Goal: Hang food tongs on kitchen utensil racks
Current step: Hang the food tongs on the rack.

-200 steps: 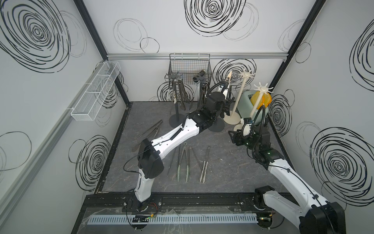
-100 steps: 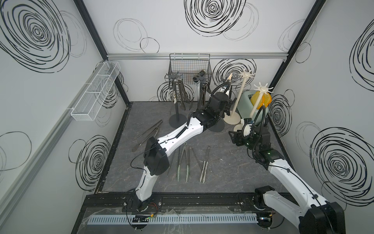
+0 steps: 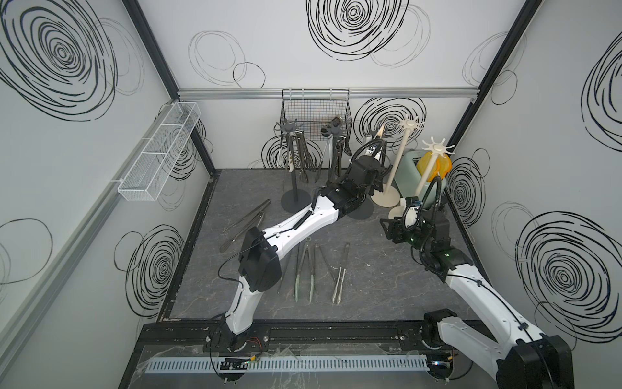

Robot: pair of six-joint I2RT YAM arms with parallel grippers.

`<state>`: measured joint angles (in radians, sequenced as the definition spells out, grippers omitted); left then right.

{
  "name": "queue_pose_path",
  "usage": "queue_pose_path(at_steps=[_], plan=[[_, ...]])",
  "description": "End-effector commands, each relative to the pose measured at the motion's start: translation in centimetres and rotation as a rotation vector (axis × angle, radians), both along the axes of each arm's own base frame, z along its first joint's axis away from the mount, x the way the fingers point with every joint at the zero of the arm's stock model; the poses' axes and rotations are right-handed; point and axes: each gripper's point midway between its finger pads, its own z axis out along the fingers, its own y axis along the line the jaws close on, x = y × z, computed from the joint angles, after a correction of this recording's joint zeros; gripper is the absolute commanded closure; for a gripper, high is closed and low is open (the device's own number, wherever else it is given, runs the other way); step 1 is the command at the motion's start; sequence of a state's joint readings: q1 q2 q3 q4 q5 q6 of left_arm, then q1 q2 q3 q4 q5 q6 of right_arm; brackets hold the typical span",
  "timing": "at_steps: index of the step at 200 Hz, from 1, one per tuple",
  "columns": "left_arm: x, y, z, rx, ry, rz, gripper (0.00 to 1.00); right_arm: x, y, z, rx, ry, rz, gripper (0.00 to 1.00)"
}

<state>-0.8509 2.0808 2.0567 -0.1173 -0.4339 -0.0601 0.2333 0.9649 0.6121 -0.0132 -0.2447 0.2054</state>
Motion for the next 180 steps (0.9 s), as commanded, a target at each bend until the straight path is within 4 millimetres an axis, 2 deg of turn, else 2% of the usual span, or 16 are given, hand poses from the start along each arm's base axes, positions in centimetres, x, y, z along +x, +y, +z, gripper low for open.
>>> queue_pose_path(at_steps=[1, 66, 71, 117, 180], plan=[[0.1, 0.4, 0.3, -0.032, -0.010, 0.013, 1.00, 0.2, 0.1, 0.1, 0.009, -0.014, 0.009, 0.35], [-0.2, 0.4, -1.7, -0.023, 0.026, 0.010, 0.98, 0.1, 0.1, 0.0, 0.014, -0.013, 0.012, 0.35], [-0.2, 0.5, -1.9, -0.021, 0.028, 0.010, 0.92, 0.1, 0.2, 0.0, 0.014, -0.012, 0.012, 0.35], [-0.4, 0.5, -2.4, -0.026, 0.035, 0.000, 0.72, 0.1, 0.1, -0.1, 0.014, -0.009, 0.012, 0.35], [-0.6, 0.5, -2.1, -0.031, 0.035, -0.012, 0.70, 0.2, -0.1, -0.2, 0.013, -0.005, 0.003, 0.35]])
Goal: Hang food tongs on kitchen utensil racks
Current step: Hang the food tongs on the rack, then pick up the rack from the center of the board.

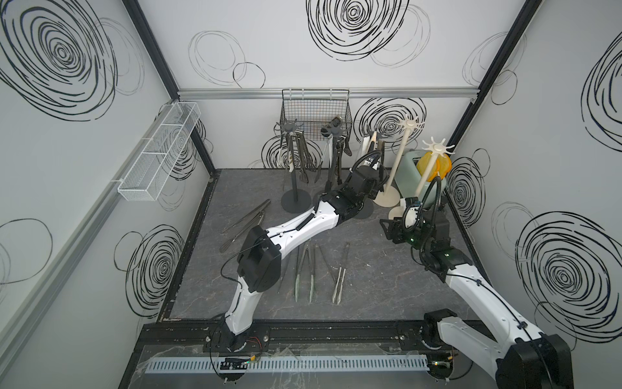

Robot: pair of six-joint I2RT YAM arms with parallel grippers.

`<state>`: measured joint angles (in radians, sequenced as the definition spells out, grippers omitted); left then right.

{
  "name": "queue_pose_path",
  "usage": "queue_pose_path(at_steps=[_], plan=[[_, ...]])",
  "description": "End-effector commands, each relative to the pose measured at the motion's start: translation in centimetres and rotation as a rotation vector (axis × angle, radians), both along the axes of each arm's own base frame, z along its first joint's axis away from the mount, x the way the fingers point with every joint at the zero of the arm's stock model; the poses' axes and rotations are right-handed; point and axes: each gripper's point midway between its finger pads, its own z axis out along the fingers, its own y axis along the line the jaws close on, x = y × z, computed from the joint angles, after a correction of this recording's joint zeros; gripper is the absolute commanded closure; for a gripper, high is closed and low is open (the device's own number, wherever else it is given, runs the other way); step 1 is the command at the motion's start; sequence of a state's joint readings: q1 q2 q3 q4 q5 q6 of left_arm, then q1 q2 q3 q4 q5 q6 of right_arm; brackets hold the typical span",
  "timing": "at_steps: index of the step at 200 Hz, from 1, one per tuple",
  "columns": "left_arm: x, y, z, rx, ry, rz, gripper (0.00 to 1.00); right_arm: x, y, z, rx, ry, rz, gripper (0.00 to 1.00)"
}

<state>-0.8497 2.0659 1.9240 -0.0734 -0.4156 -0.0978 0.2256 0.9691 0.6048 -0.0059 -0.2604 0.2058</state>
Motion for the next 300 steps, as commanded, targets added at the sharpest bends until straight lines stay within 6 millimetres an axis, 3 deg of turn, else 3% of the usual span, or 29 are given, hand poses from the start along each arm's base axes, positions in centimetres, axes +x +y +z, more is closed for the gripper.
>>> queue_pose_path(at_steps=[1, 46, 100, 142, 186, 204, 229, 300], plan=[[-0.3, 0.5, 2.4, -0.050, -0.032, -0.003, 0.70, 0.2, -0.1, 0.0, 0.006, -0.011, -0.004, 0.35], [-2.0, 0.9, 2.5, -0.095, -0.019, -0.063, 0.62, 0.6, -1.5, -0.3, -0.016, 0.002, -0.073, 0.31], [-7.8, 1.6, 1.5, -0.219, 0.038, -0.272, 0.54, 1.2, -5.8, -1.4, -0.093, 0.062, -0.282, 0.26], [-13.5, 4.8, 0.6, -0.342, 0.051, -0.411, 0.48, 1.8, -10.6, -1.3, -0.163, 0.086, -0.506, 0.20], [-17.5, 9.2, 0.2, -0.444, 0.011, -0.463, 0.43, 4.0, -13.1, 1.5, -0.188, -0.016, -0.654, 0.17], [-18.2, 10.6, 0.3, -0.491, -0.012, -0.466, 0.42, 5.4, -13.4, 3.2, -0.187, -0.098, -0.679, 0.17], [-18.5, 11.5, -0.4, -0.501, -0.006, -0.468, 0.43, 7.2, -12.4, 5.4, -0.182, -0.223, -0.620, 0.16], [-18.6, 12.8, -1.3, -0.515, -0.019, -0.465, 0.43, 11.5, -14.3, 6.0, -0.253, -0.263, -0.698, 0.15]])
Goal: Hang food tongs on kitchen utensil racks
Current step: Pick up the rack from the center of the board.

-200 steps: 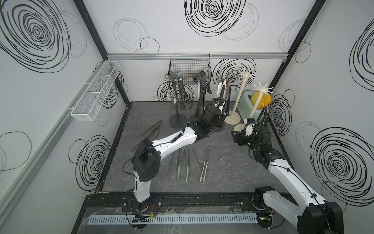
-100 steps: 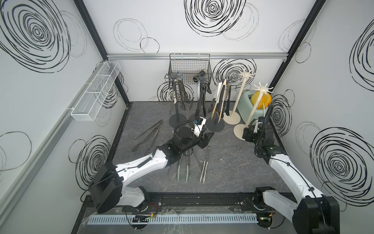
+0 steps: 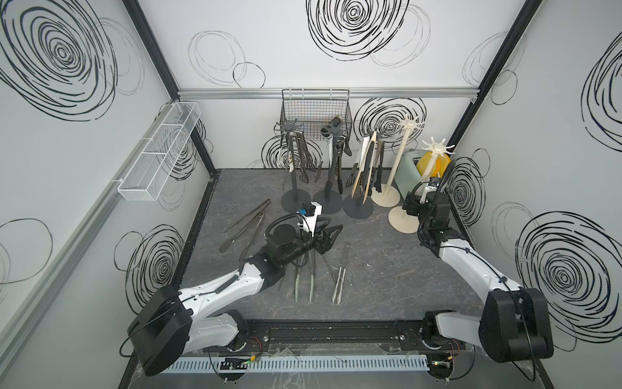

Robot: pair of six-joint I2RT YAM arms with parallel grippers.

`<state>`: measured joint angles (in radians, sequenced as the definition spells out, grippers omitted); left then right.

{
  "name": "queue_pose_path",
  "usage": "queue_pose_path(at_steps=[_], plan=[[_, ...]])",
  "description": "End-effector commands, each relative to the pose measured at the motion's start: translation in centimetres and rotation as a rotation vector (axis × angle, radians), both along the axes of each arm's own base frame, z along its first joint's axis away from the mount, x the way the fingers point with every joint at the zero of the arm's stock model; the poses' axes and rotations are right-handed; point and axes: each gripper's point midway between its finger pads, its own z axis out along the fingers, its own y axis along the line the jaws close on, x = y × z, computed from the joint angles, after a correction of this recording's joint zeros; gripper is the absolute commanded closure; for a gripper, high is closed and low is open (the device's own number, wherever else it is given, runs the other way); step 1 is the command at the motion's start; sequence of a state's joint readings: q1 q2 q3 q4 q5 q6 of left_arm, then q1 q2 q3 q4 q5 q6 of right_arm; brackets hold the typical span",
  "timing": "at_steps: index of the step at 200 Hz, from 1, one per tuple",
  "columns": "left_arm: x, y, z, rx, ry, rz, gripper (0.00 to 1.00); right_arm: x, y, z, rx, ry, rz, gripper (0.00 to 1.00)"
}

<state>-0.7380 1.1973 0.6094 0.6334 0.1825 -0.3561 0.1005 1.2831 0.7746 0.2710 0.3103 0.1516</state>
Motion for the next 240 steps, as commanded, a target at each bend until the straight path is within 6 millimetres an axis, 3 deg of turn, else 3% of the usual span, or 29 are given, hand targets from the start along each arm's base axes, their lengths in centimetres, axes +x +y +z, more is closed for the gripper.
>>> queue_pose_path(at_steps=[1, 30, 95, 170, 212, 240], plan=[[-0.4, 0.5, 2.5, -0.081, -0.064, -0.014, 0.43, 1.7, -1.5, 3.0, -0.034, -0.090, -0.059, 0.15], [-0.5, 0.9, 2.3, -0.076, -0.068, -0.012, 0.43, 3.0, -2.1, 3.4, -0.032, -0.103, -0.070, 0.15], [-0.2, 2.0, 1.7, -0.062, -0.060, 0.024, 0.43, 5.0, -1.2, 2.5, -0.011, -0.102, 0.007, 0.25], [-0.4, 2.4, 1.1, -0.052, -0.043, 0.036, 0.44, 4.5, -1.2, 2.4, -0.001, -0.094, 0.023, 0.64], [-0.5, 3.0, 0.4, -0.036, -0.029, 0.054, 0.44, 3.8, -0.7, 2.8, 0.026, -0.091, 0.047, 1.00], [-0.7, 3.4, 0.2, -0.030, -0.025, 0.068, 0.44, 3.3, 0.3, 3.4, 0.050, -0.093, 0.100, 1.00]])
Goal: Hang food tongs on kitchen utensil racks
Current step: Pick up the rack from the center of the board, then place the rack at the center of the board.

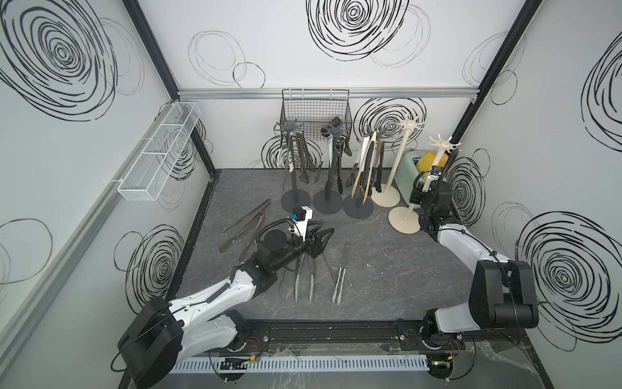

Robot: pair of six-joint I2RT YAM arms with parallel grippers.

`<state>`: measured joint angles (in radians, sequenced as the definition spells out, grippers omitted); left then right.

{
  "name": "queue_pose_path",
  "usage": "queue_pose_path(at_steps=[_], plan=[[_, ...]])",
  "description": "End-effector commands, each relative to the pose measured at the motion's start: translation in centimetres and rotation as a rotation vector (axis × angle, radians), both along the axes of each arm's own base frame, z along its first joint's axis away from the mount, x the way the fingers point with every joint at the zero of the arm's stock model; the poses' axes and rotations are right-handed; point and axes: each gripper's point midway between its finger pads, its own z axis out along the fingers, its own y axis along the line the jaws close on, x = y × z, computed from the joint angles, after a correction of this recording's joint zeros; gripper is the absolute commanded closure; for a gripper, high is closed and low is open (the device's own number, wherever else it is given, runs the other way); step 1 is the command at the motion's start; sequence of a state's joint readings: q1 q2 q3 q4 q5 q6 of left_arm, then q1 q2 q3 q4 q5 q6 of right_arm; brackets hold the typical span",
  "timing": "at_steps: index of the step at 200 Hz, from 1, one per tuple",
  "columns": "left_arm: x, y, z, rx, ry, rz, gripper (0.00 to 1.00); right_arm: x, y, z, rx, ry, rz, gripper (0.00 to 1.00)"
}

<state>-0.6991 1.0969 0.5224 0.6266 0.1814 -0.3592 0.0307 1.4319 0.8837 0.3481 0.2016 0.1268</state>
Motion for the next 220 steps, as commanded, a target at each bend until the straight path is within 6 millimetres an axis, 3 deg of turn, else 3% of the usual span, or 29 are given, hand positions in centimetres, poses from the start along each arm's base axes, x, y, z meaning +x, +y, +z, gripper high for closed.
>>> queue_pose_path(at_steps=[1, 60, 94, 166, 220], plan=[[-0.1, 0.8, 0.8, -0.024, -0.023, 0.028, 0.44, -0.8, 1.3, 2.8, 0.040, -0.062, 0.061, 1.00], [-0.1, 2.0, 1.1, -0.017, -0.025, 0.078, 0.44, -3.3, 5.1, 4.7, 0.078, -0.097, 0.251, 1.00], [0.1, 3.2, 0.0, 0.017, 0.025, 0.135, 0.46, -5.5, 7.4, 5.9, 0.048, -0.105, 0.330, 1.00], [1.0, 7.0, -1.4, 0.035, 0.113, 0.277, 0.47, -11.1, 15.0, 12.3, -0.038, -0.269, 0.546, 1.00], [1.5, 9.7, -3.1, 0.025, 0.187, 0.366, 0.47, -12.5, 22.0, 15.3, -0.025, -0.360, 0.709, 1.00]])
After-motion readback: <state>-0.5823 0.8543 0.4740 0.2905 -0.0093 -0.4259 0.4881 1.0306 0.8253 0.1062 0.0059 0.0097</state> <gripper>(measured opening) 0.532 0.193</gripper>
